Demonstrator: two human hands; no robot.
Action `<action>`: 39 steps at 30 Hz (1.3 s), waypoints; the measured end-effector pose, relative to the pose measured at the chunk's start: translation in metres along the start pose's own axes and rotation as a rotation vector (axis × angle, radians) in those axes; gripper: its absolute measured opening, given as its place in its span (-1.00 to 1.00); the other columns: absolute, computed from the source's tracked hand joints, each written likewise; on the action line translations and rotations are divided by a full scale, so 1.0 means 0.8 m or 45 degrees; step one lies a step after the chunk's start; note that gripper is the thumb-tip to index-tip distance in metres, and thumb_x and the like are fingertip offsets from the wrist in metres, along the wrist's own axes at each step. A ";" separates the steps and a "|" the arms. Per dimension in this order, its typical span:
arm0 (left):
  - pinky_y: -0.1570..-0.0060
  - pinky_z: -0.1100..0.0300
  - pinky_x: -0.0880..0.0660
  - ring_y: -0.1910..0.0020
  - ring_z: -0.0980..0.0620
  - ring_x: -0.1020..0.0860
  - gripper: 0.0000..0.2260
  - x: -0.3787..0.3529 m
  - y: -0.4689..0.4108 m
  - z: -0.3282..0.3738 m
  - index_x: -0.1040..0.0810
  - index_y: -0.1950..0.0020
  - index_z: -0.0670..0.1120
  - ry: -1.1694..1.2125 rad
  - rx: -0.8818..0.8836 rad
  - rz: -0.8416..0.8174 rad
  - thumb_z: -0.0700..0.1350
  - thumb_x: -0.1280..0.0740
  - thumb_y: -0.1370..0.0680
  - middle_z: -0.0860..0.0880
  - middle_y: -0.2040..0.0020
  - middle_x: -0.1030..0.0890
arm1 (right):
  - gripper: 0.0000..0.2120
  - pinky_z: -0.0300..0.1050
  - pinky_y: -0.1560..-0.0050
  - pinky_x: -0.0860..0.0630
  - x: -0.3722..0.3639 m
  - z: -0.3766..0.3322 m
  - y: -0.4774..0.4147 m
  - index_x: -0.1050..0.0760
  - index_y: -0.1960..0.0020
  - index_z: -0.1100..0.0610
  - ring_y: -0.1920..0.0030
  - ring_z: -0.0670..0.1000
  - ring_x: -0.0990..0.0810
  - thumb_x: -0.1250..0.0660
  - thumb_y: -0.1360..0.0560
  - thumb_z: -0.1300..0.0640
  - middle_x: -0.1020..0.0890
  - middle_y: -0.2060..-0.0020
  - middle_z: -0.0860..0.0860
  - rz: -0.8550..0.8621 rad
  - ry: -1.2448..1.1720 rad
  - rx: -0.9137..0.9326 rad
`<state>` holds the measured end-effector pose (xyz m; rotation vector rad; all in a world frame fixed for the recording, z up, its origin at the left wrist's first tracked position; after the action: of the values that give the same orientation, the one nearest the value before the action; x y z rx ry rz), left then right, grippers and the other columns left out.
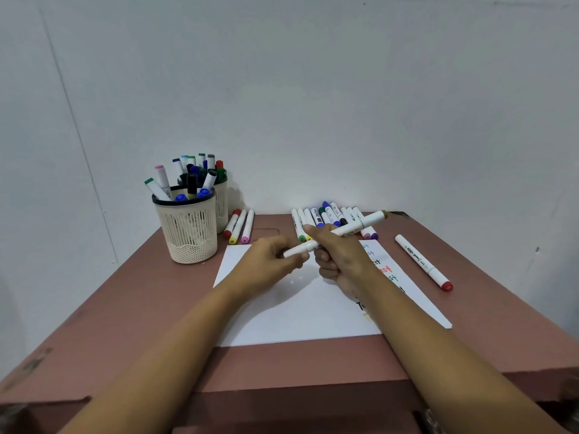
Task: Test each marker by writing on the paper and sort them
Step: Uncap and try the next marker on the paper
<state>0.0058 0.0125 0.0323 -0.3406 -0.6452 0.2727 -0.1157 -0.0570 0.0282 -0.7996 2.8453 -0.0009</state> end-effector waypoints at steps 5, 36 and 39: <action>0.36 0.28 -0.25 0.44 0.16 -0.30 -0.75 -0.007 0.008 0.007 -0.52 0.29 -0.10 -0.072 -0.038 -0.066 -0.05 -0.32 -0.56 0.01 0.41 -0.43 | -0.60 -0.33 0.60 -0.02 -0.001 0.005 -0.002 -0.16 0.37 0.04 0.63 -0.13 -0.07 -0.26 -0.51 0.30 -0.16 0.60 -0.09 0.065 -0.127 0.048; 0.49 0.26 -0.24 0.57 0.11 -0.28 -0.68 0.034 0.004 -0.022 -0.55 0.33 -0.18 0.593 0.401 0.385 -0.02 -0.31 -0.55 0.05 0.57 -0.34 | -0.64 0.00 0.07 -0.42 -0.007 -0.007 0.013 -0.62 -0.09 0.08 0.05 0.13 -0.60 -0.21 -0.42 -0.03 -0.61 0.05 0.02 0.355 1.534 1.244; 0.49 0.26 -0.22 0.57 0.09 -0.26 -0.66 0.032 0.006 -0.023 -0.57 0.31 -0.18 0.617 0.447 0.364 0.02 -0.31 -0.55 0.04 0.58 -0.33 | -0.68 -0.03 0.13 -0.45 -0.009 -0.006 0.014 -0.64 -0.06 0.12 0.10 0.11 -0.61 -0.23 -0.44 0.03 -0.63 0.12 0.01 0.172 1.489 1.213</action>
<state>0.0361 0.0215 0.0306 -0.1486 -0.0632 0.5483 -0.1159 -0.0441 0.0334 -0.3888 3.0648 -2.2173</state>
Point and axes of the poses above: each hand's wrist, its own y-axis away from the middle knuckle, its own x-axis out of the back of the hand, z = x × y, the point moved 4 cm from there along -y, towards the middle knuckle
